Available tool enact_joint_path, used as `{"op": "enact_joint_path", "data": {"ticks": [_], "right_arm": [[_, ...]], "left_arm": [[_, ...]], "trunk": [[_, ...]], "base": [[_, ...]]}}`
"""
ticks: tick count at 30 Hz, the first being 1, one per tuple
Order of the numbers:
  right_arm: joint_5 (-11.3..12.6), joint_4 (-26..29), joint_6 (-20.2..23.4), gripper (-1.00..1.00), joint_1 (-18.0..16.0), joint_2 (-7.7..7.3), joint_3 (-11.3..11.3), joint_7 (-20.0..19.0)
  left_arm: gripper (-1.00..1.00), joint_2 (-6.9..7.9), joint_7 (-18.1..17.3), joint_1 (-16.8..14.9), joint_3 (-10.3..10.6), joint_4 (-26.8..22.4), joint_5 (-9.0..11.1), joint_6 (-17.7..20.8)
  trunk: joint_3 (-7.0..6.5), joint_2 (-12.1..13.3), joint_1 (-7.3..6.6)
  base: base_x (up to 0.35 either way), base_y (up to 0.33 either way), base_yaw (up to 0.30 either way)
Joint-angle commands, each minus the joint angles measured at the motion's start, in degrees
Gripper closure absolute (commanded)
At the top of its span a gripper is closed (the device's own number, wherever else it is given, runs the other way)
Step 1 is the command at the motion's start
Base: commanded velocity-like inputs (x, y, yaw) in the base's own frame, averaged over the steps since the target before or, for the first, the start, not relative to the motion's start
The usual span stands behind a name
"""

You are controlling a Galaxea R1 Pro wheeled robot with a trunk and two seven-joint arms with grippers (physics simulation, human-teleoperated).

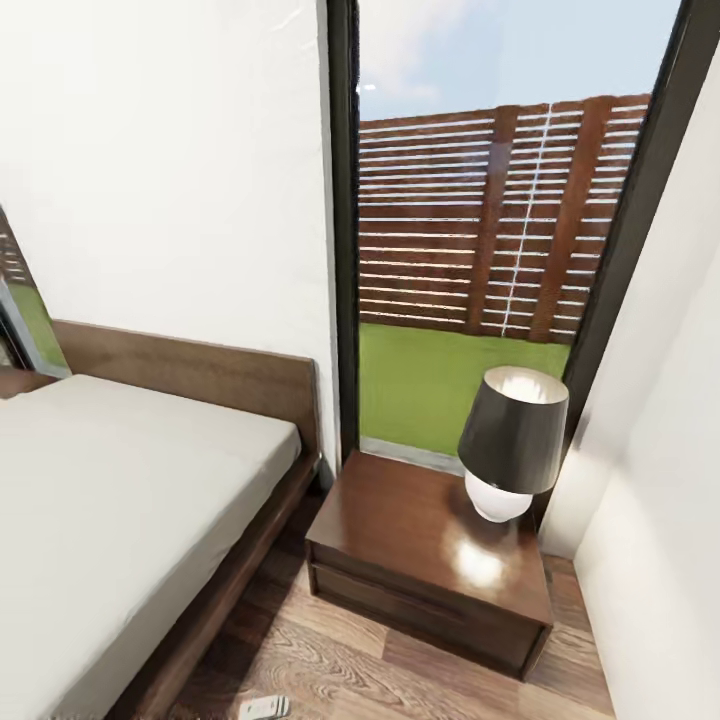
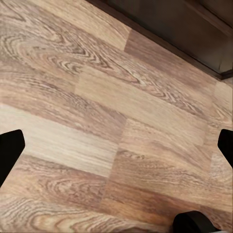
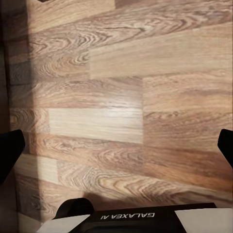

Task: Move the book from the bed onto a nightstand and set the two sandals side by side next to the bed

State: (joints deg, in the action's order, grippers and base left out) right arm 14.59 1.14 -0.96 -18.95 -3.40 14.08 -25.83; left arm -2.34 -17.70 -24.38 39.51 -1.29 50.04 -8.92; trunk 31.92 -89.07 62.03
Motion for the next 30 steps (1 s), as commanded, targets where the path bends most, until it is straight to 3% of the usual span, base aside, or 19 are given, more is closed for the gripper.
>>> {"op": "enact_joint_path", "data": {"ticks": [1, 30], "right_arm": [[0.5, -0.1, -0.1, -1.0, 0.0, -0.03, -0.1, -0.3], [0.5, -0.1, -0.1, -1.0, 0.0, -0.03, -0.1, -0.2]], "left_arm": [[-1.0, -0.04, -0.2, -0.1, 0.5, 0.1, 0.5, -0.2], [-1.0, -0.04, -0.2, -0.1, 0.5, 0.1, 0.5, -0.2]], "trunk": [[0.06, 0.0, 0.0], [0.06, 0.0, 0.0]], "base": [[0.0, 0.0, 0.293], [0.0, 0.0, 0.293]]}}
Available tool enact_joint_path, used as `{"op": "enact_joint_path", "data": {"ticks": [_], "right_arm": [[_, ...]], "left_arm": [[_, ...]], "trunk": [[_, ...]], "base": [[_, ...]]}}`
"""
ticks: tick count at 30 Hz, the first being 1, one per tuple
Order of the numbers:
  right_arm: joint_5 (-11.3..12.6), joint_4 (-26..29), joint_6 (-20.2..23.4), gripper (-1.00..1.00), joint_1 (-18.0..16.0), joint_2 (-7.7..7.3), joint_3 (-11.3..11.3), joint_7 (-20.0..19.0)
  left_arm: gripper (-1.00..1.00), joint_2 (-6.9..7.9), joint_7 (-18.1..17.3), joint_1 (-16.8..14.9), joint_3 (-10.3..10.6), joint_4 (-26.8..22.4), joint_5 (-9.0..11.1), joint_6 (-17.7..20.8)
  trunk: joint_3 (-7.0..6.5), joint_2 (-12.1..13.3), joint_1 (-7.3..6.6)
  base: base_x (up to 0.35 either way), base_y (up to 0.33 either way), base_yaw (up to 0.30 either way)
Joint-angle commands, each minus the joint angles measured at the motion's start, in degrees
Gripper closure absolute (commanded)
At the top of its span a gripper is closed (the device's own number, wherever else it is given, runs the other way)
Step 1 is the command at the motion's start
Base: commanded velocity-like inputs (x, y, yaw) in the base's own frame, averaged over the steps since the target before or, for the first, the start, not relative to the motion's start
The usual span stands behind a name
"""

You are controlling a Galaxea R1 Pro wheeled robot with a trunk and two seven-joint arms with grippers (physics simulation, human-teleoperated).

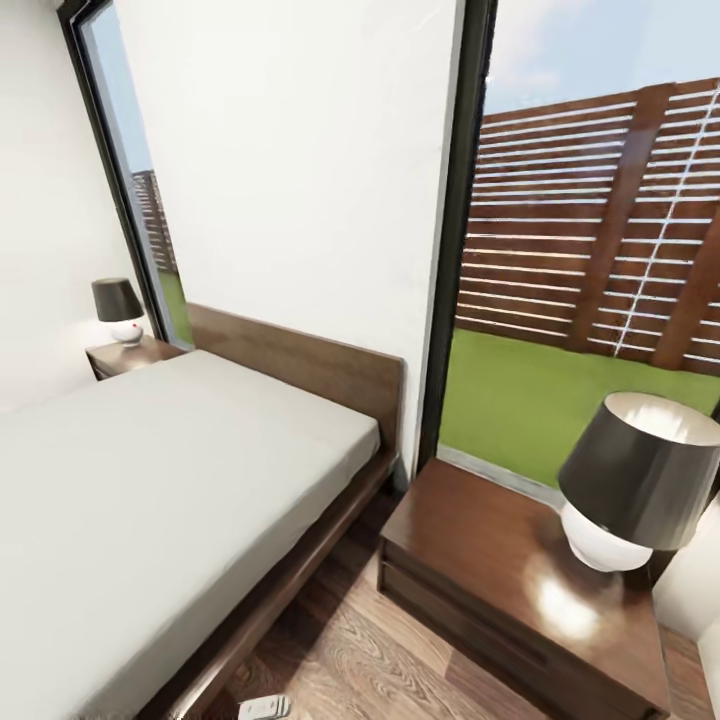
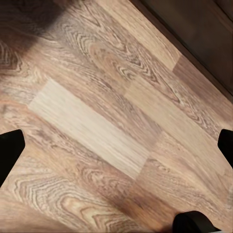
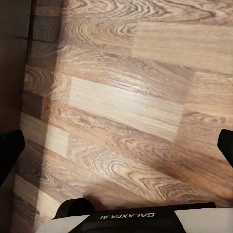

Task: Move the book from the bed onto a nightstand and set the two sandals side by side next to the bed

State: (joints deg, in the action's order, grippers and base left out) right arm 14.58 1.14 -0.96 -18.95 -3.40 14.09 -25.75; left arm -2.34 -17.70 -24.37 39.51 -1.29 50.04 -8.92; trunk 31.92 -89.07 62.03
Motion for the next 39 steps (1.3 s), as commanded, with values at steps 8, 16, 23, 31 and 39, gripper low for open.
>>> {"op": "enact_joint_path", "data": {"ticks": [8, 16, 23, 31, 39], "right_arm": [[0.5, -0.1, -0.1, -1.0, 0.0, -0.03, -0.1, -0.3], [0.5, -0.1, -0.1, -1.0, 0.0, -0.03, -0.1, -0.3], [0.5, -0.1, -0.1, -1.0, 0.0, -0.03, -0.2, -0.2], [0.5, -0.1, -0.1, -1.0, 0.0, -0.03, -0.1, -0.2], [0.5, -0.1, -0.1, -1.0, 0.0, -0.03, -0.1, -0.2]], "left_arm": [[-1.0, -0.03, -0.2, -0.1, 0.5, 0.1, 0.5, -0.2], [-1.0, -0.03, -0.2, -0.1, 0.5, 0.1, 0.5, -0.2], [-1.0, -0.03, -0.2, -0.1, 0.5, 0.1, 0.5, -0.2], [-1.0, -0.03, -0.2, -0.1, 0.5, 0.1, 0.5, -0.2], [-1.0, -0.03, -0.2, 0.2, 0.5, 0.1, 0.5, -0.2]], "trunk": [[0.06, 0.0, 0.0], [0.06, 0.0, 0.0], [0.06, 0.0, 0.0], [0.06, 0.0, 0.0], [0.06, 0.0, 0.0]], "base": [[0.0, 0.0, 0.293], [0.0, 0.0, 0.293], [0.0, 0.0, 0.293], [0.0, 0.0, 0.293], [0.0, 0.0, 0.293]]}}
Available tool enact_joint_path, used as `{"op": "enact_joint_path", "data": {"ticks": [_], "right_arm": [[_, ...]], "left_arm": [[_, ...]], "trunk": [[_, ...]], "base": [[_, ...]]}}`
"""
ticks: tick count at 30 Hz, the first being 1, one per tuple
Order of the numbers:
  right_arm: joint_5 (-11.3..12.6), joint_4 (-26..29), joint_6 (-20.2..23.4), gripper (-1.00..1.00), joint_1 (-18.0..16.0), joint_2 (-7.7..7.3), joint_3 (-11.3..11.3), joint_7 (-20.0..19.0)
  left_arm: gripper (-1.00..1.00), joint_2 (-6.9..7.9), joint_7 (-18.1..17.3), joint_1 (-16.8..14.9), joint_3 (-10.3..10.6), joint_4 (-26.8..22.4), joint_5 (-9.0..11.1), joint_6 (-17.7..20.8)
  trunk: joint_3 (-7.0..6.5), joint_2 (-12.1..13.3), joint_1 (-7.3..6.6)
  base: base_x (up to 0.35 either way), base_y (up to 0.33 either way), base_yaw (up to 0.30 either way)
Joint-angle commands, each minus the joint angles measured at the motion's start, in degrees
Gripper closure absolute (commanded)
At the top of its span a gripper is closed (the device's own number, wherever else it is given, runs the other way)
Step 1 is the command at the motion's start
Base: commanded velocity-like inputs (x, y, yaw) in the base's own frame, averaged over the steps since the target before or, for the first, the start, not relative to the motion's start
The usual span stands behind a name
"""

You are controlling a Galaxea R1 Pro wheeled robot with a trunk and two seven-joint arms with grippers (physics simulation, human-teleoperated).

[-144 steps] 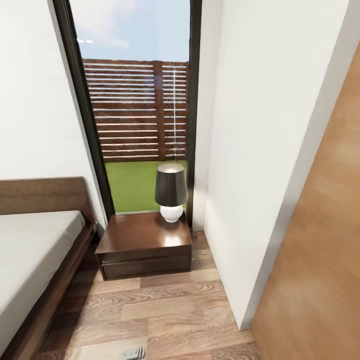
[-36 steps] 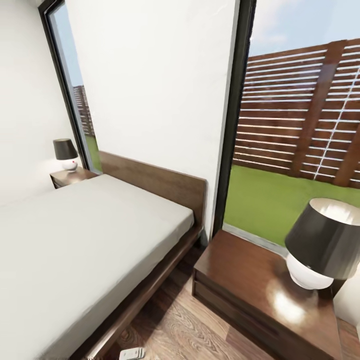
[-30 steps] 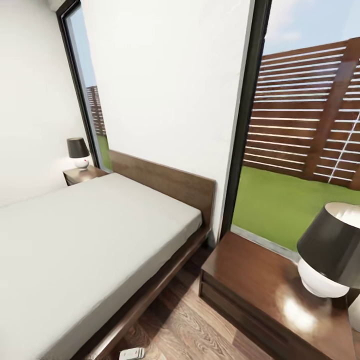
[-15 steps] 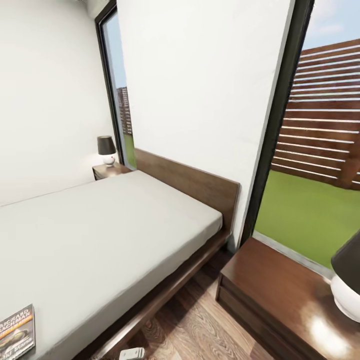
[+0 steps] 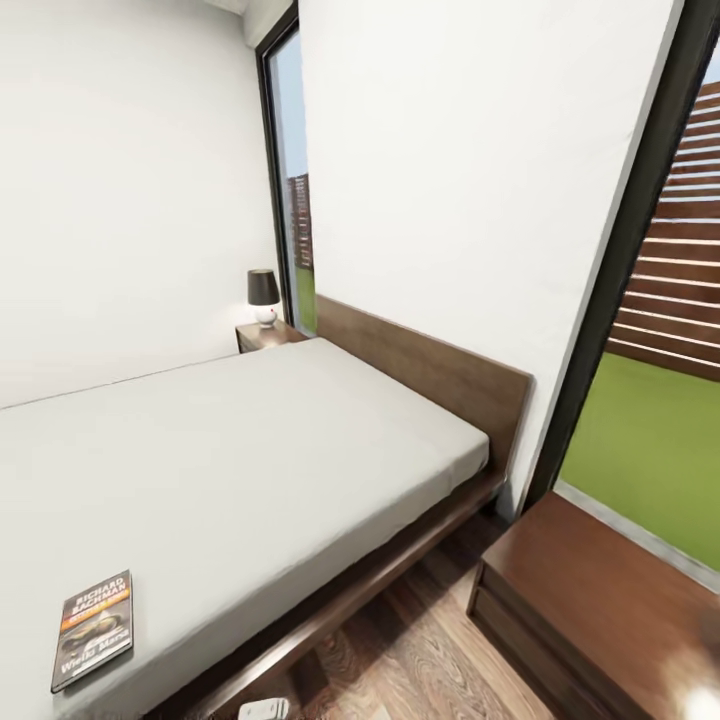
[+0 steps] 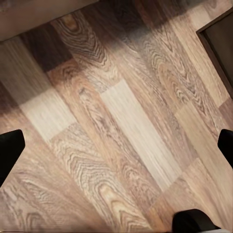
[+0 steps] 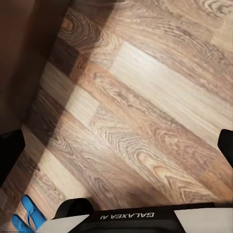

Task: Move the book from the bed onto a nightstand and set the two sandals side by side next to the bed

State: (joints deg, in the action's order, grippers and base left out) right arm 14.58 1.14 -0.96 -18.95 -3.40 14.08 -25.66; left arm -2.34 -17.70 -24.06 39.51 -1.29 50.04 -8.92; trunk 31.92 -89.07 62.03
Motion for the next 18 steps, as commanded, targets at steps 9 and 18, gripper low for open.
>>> {"op": "enact_joint_path", "data": {"ticks": [9, 18], "right_arm": [[0.5, -0.1, -0.1, -1.0, 0.0, -0.03, -0.1, -0.2], [0.5, -0.1, -0.1, -1.0, 0.0, -0.03, -0.1, -0.2]], "left_arm": [[-1.0, -0.04, -0.2, 0.0, 0.5, 0.1, 0.5, -0.2], [-1.0, -0.03, -0.2, 0.0, 0.5, 0.1, 0.5, -0.2]], "trunk": [[0.06, 0.0, 0.0], [0.06, 0.0, 0.0]], "base": [[0.0, 0.0, 0.293], [0.0, 0.0, 0.293]]}}
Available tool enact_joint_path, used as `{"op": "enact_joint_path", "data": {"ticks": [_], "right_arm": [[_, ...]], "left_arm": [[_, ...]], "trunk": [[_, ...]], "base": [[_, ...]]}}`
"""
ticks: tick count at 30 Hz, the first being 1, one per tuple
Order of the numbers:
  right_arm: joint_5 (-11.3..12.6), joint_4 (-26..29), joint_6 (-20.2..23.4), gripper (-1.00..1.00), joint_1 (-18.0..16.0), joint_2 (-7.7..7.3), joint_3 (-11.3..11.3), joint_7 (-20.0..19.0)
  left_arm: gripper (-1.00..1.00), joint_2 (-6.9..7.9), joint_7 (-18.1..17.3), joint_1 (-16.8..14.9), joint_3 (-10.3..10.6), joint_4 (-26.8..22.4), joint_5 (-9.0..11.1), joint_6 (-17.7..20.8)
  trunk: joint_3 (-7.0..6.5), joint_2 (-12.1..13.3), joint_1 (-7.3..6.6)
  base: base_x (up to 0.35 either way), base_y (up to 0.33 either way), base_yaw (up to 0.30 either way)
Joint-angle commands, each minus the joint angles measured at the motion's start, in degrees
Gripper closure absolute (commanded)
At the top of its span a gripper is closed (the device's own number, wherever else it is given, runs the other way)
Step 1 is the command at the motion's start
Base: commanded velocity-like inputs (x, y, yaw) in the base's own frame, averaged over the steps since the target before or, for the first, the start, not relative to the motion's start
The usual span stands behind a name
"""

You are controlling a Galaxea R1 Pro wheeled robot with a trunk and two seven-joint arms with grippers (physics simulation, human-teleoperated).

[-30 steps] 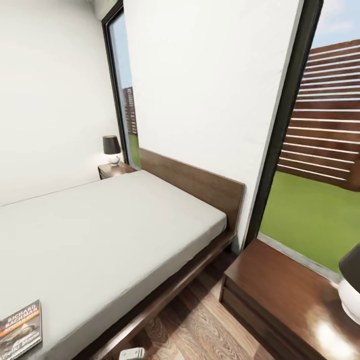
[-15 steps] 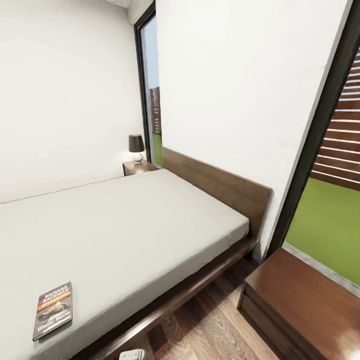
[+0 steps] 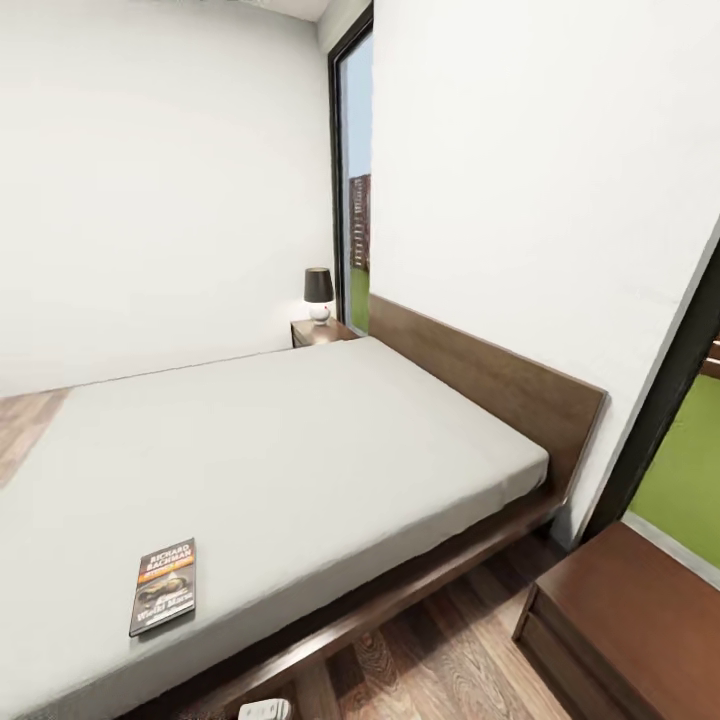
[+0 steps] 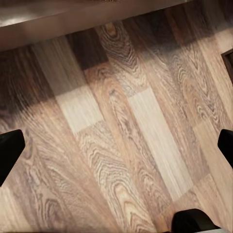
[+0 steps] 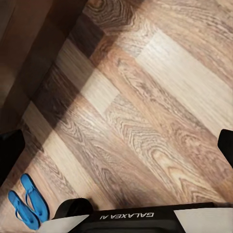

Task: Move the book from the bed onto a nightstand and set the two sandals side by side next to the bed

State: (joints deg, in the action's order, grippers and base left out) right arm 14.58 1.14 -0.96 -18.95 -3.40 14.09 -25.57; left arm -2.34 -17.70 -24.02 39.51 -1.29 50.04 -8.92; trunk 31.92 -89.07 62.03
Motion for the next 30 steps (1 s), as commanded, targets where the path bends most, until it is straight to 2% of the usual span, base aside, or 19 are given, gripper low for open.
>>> {"op": "enact_joint_path", "data": {"ticks": [1, 30], "right_arm": [[0.5, -0.1, -0.1, -1.0, 0.0, -0.03, -0.1, -0.3], [0.5, -0.1, -0.1, -1.0, 0.0, -0.03, -0.1, -0.3]], "left_arm": [[-1.0, -0.04, -0.2, -0.1, 0.5, 0.1, 0.5, -0.2], [-1.0, -0.04, -0.2, -0.1, 0.5, 0.1, 0.5, -0.2]], "trunk": [[0.06, 0.0, 0.0], [0.06, 0.0, 0.0]], "base": [[0.0, 0.0, 0.293], [0.0, 0.0, 0.293]]}}
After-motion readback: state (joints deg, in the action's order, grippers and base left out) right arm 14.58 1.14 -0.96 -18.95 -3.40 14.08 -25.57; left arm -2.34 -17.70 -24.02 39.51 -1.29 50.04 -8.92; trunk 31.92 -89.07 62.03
